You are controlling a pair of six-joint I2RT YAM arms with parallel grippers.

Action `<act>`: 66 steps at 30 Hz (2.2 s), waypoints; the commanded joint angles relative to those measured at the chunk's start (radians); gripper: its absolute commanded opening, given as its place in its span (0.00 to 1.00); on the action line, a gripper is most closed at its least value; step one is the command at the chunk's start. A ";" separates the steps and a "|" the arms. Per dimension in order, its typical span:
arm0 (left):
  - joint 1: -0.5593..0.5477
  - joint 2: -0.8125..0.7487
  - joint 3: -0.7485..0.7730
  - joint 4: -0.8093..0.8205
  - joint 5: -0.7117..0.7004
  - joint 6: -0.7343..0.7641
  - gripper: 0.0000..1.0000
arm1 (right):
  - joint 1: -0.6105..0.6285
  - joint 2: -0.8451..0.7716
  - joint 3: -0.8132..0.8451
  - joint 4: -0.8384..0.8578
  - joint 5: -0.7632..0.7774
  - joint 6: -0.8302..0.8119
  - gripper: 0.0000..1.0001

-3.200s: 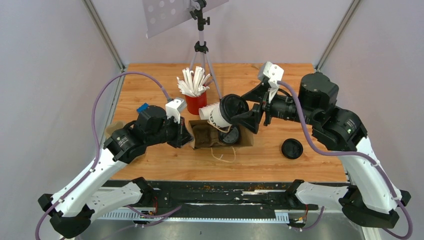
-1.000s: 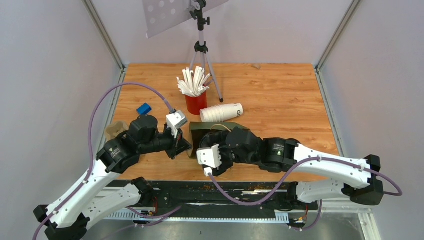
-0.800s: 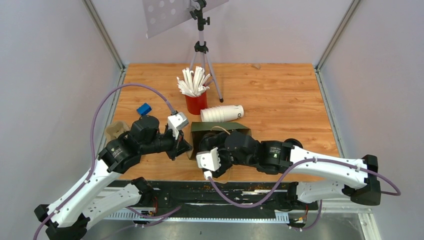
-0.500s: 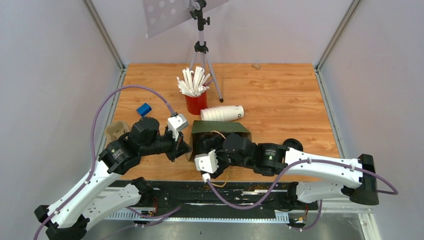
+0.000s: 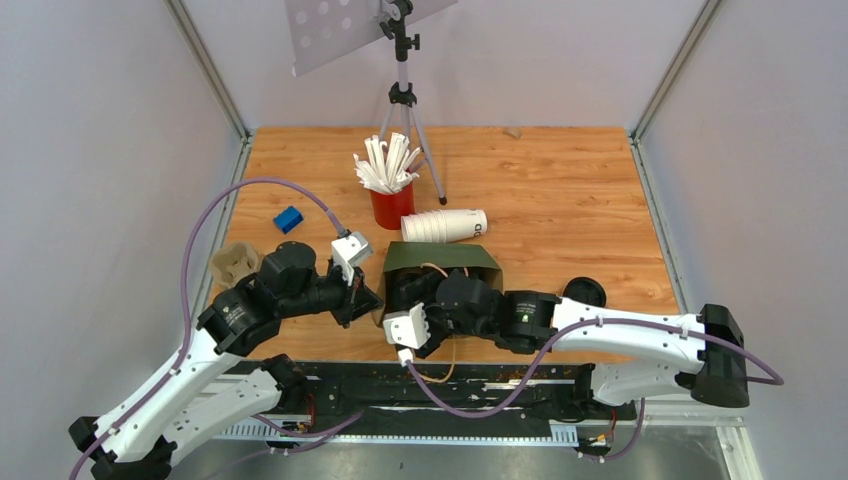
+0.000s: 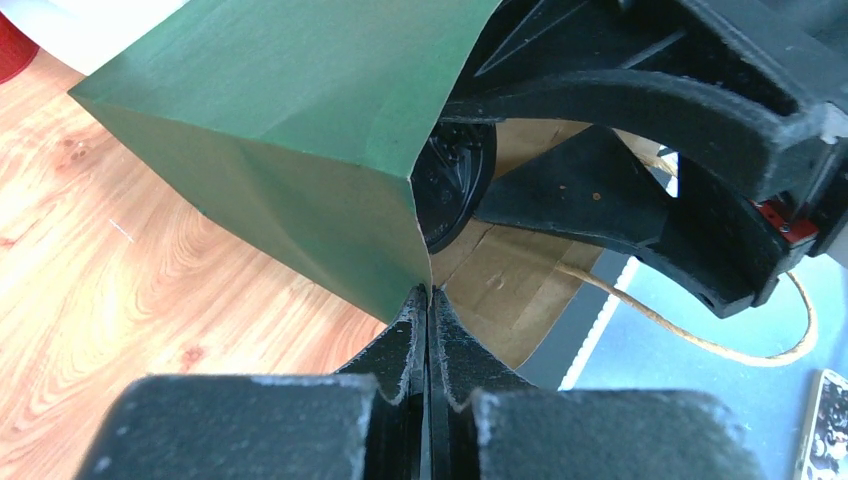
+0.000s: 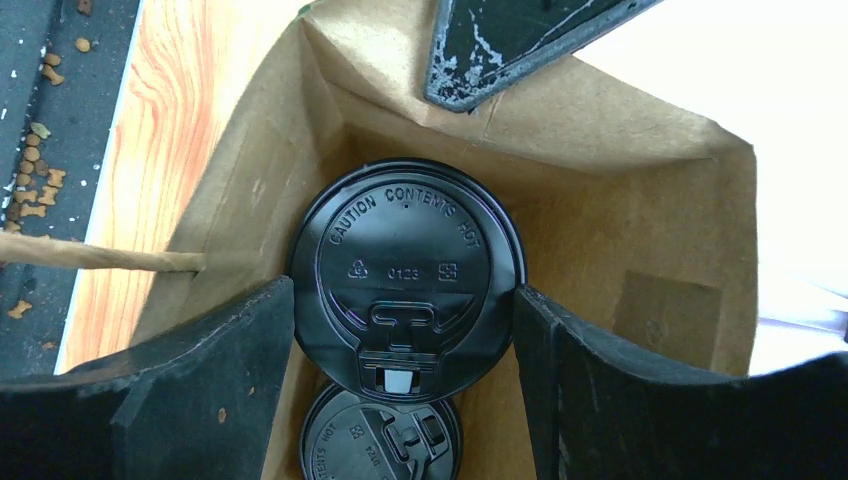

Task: Pack the takeout coffee

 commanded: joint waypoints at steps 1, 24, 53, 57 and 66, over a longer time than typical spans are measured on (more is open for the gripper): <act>0.001 -0.018 -0.010 0.030 0.009 -0.008 0.01 | -0.025 0.019 -0.010 0.077 -0.020 -0.010 0.68; 0.001 -0.019 -0.028 0.018 0.010 -0.009 0.00 | -0.088 0.055 0.000 0.117 -0.132 -0.074 0.68; 0.001 -0.019 -0.022 -0.021 0.009 -0.003 0.01 | -0.157 0.159 -0.004 0.184 -0.172 -0.103 0.68; 0.001 -0.016 -0.022 -0.021 0.010 -0.003 0.01 | -0.160 0.168 -0.015 0.206 -0.173 -0.099 0.68; 0.000 -0.017 -0.021 -0.035 0.012 0.000 0.01 | -0.185 0.177 -0.047 0.229 -0.154 -0.078 0.69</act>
